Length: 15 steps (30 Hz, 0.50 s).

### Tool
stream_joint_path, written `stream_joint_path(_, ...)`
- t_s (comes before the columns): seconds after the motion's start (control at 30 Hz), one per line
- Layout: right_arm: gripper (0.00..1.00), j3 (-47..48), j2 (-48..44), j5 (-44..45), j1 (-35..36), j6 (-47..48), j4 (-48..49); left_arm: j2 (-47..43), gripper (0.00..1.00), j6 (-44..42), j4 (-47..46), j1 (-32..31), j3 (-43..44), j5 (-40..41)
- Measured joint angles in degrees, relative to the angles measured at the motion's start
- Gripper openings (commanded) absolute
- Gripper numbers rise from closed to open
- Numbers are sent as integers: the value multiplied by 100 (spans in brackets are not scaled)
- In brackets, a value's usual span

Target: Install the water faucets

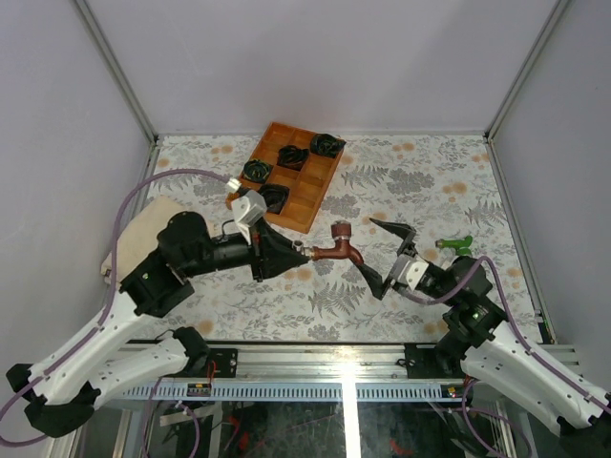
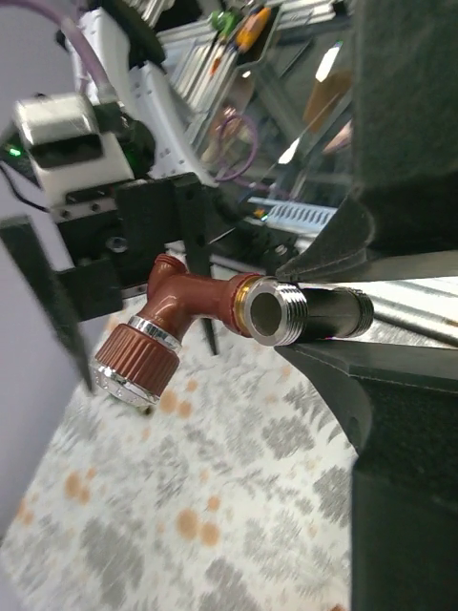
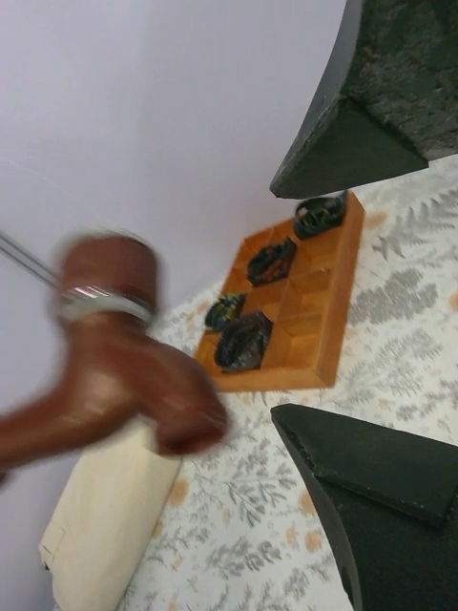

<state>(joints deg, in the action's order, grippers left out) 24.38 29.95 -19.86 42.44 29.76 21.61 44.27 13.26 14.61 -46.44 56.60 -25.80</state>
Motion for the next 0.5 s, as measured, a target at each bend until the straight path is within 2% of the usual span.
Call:
stream_joint_path(0.17,98,-20,-83,-133,-7,529,398,476,0,323,282,326,46,-754)
stream_joint_path(0.33,96,4,-76,-503,-17,726,385,579,0,815,-15,730,-37,-1484)
stream_joint_path(0.43,91,138,72,-874,-15,734,345,723,0,1023,-205,817,-83,-1810)
stream_joint_path(0.5,81,254,188,-1093,-13,732,310,828,0,1071,-236,835,-87,-1941)
